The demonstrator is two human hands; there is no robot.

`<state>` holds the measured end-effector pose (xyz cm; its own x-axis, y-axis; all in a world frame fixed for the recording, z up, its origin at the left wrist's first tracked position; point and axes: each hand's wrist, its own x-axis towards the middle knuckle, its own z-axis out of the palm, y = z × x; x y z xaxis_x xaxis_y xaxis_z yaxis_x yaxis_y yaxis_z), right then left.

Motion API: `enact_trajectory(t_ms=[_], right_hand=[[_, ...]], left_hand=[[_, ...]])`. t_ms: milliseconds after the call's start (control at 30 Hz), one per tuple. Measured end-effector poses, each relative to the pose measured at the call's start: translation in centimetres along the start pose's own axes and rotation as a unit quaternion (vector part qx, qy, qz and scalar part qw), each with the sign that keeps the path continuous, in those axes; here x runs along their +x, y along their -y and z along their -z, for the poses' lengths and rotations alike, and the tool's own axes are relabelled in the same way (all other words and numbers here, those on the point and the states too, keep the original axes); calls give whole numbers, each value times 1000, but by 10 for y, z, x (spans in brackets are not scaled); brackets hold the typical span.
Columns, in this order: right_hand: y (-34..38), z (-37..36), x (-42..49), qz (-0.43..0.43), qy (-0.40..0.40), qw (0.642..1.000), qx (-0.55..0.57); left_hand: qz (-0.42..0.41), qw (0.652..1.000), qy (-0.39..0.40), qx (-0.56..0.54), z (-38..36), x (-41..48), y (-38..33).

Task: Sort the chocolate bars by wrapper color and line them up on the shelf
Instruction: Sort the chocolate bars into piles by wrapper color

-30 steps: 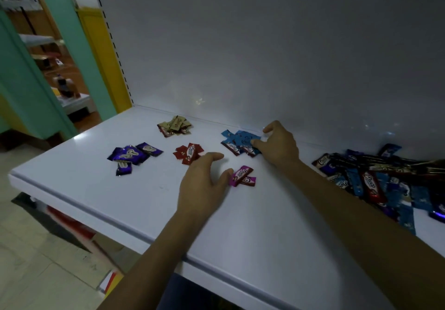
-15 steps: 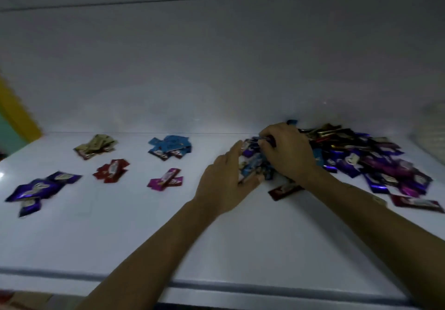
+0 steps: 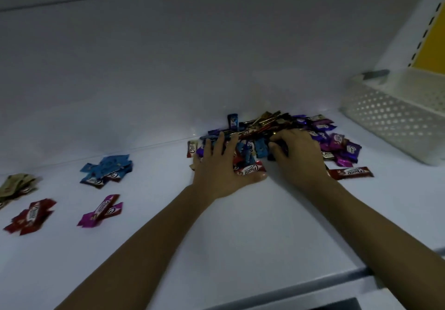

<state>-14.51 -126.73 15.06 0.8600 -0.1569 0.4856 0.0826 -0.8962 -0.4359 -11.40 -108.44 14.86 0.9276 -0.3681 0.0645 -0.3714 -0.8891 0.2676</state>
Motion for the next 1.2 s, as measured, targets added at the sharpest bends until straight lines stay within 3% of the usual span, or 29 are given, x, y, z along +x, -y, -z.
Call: enact_trajectory(t_ms=[300, 433, 533, 633, 733, 900, 1000, 1100, 1200], right_hand=[[0, -5, -1, 1, -7, 1000, -21], [0, -4, -3, 10, -32, 999, -11], [3, -6, -4, 25, -47, 998, -21], [5, -4, -5, 48, -53, 997, -13], [6, 1, -6, 52, -45, 998, 8], [8, 2, -8, 45, -33, 998, 30], [23, 8, -10, 14, 7, 993, 121], [46, 15, -6, -53, 84, 937, 333], [69, 9, 11, -119, 140, 872, 453]], left_hand=[[-88, 989, -115, -26, -7, 26, -5], [-180, 964, -192, 34, -3, 33, -6], [-231, 948, -204, 80, 6, 36, -6], [-250, 943, -212, 48, 18, 36, -8], [-226, 946, -229, -39, 30, 34, -9], [-114, 930, -302, -174, 43, 30, -9], [-44, 911, -323, -252, 48, 25, -10], [12, 881, -321, -347, 50, 17, -12], [62, 841, -307, -441, 48, 8, -11]])
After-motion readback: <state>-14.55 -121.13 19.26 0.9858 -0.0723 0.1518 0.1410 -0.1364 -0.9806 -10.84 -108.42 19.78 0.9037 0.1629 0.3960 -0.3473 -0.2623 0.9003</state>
